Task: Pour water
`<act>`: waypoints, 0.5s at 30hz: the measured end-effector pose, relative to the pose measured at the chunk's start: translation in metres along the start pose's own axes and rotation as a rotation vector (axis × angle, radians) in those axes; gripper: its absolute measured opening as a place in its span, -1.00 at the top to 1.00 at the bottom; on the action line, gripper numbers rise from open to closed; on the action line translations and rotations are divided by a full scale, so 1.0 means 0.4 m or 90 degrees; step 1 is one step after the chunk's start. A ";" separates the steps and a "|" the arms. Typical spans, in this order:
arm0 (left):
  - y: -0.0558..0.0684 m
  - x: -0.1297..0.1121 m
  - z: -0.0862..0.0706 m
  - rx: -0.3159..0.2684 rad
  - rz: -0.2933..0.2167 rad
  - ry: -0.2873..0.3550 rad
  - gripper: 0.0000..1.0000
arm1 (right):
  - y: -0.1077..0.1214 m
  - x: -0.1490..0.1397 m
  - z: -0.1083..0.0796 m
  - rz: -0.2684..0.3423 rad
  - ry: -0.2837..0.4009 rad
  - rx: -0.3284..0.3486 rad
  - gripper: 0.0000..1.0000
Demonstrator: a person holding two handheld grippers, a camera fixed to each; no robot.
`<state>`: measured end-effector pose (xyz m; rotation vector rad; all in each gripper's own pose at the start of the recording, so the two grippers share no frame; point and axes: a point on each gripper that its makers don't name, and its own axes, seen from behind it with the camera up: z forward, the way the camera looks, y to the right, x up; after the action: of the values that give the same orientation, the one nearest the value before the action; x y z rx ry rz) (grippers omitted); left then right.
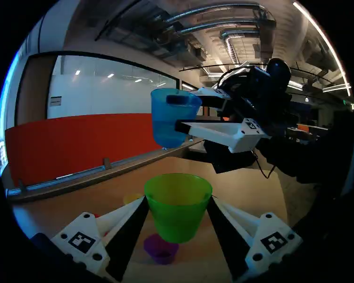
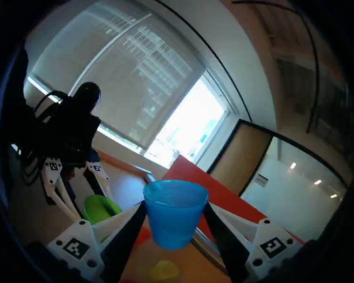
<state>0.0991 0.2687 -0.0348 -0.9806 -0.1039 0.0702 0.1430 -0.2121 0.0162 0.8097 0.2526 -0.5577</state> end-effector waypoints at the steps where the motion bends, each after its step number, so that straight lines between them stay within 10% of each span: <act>1: 0.002 0.001 0.001 -0.001 -0.001 0.001 -0.70 | 0.001 0.001 0.001 -0.006 0.000 0.000 -0.78; 15: 0.020 0.013 0.007 -0.012 -0.002 0.007 -0.70 | 0.023 0.008 0.011 -0.083 -0.008 -0.005 -0.79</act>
<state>0.1039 0.2760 -0.0395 -1.0003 -0.0957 0.0608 0.1506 -0.2114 0.0234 0.7853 0.2979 -0.6837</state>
